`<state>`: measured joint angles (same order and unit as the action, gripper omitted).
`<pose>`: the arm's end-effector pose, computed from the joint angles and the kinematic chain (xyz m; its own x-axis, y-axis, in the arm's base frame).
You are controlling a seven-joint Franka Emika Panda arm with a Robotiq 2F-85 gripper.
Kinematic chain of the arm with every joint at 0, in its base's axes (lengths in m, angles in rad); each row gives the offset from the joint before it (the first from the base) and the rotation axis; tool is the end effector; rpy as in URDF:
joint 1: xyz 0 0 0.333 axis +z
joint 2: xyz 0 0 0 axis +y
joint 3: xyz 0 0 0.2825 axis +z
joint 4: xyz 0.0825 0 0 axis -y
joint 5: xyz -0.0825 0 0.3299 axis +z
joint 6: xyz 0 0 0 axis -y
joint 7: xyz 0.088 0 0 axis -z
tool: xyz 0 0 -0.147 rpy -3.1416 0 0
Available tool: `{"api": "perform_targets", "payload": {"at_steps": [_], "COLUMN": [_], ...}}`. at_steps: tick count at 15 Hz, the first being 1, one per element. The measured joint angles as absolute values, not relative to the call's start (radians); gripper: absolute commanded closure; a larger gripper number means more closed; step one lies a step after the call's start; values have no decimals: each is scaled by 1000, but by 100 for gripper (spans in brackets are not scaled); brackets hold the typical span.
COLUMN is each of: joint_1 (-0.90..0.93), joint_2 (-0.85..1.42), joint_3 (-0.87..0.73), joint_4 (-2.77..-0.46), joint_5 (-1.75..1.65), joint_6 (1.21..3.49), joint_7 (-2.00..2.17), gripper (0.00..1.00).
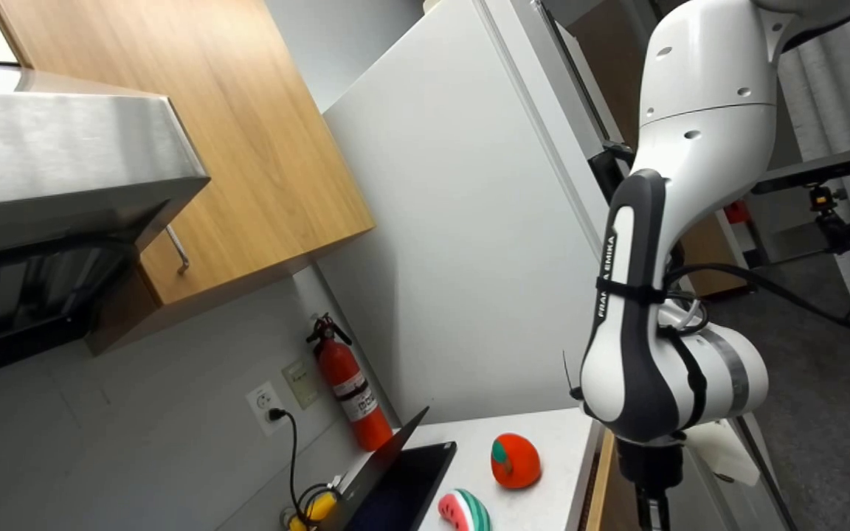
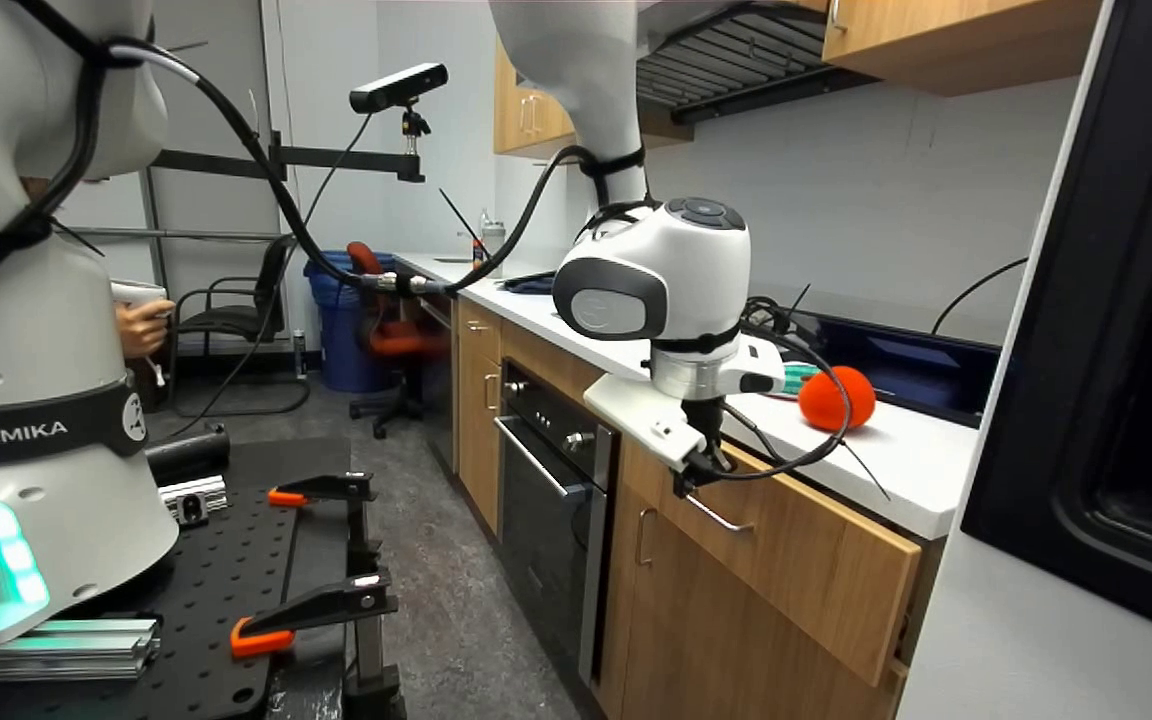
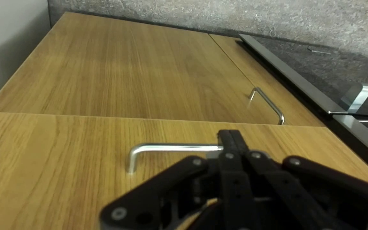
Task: Open the drawer, pick up the orange plush toy, put it in the box that is in the drawer and close the drawer
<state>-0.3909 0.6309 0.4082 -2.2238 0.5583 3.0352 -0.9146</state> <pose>0.5178 -0.0128 0.1055 0.9198 0.2348 0.3143 0.3029 -0.9342 -0.1886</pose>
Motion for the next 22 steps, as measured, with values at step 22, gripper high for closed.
{"api": "perform_targets", "payload": {"at_steps": [22], "joint_1": [-391], "joint_2": [769], "joint_3": [359], "joint_4": [-2065], "joint_5": [221], "joint_6": [3036], "joint_7": [-695], "gripper": [100]}}
